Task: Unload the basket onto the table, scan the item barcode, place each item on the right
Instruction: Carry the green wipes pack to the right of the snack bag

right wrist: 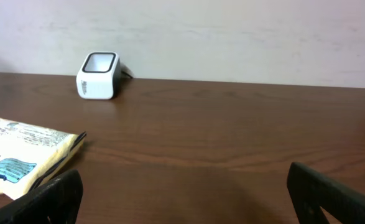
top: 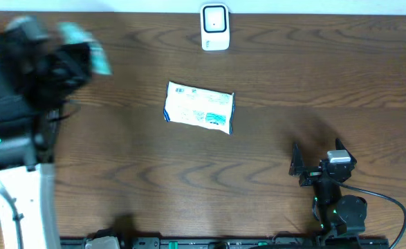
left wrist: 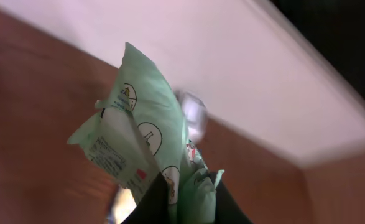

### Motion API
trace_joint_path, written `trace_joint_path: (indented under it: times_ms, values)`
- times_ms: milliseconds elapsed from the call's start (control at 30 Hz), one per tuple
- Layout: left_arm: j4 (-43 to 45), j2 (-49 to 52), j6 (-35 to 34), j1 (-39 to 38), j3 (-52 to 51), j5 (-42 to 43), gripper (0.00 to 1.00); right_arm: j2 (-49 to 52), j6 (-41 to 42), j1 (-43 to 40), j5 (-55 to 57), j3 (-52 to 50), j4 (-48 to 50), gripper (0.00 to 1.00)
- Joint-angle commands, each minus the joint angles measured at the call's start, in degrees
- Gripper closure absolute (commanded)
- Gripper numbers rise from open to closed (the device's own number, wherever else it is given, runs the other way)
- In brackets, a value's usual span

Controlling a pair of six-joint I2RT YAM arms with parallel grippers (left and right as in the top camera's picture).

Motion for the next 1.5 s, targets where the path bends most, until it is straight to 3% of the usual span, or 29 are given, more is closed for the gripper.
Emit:
trace_joint_path:
  times_ms: [0,267,533,700,1033,1100,1167,1467]
  values:
    - [1.2,2.8,8.7,-8.3,0.9,1.5,0.91,-0.3,0.6,0.0,0.0,-0.2,-0.1,0.01]
    - [7.5,15.9,8.7,-24.9,0.9,-2.8,0.91,-0.3,0.6,0.0,0.0,-0.2,-0.1,0.01]
    - [20.7,30.8,8.7,-34.1,1.0,-2.8,0.89,-0.3,0.6,0.0,0.0,-0.2,-0.1,0.01]
    - [26.1,38.4,10.0,-36.7,0.9,-2.8,0.74,-0.3,0.6,0.0,0.0,-0.2,-0.1,0.01]
    - [26.6,47.1,11.6,-39.2,0.9,-2.8,0.68,-0.3,0.6,0.0,0.0,-0.2,-0.1,0.01]
    - [26.3,47.4,11.6,-39.5,0.9,-2.8,0.63,-0.3,0.6,0.0,0.0,-0.2,-0.1,0.01]
    - [26.4,47.4,11.6,-39.6,0.9,-2.8,0.49,-0.3,0.6,0.0,0.0,-0.2,-0.1,0.01]
    - [26.5,42.7,11.6,-37.9,0.9,-2.3,0.47,-0.3,0.6,0.0,0.0,-0.2,-0.1,0.01]
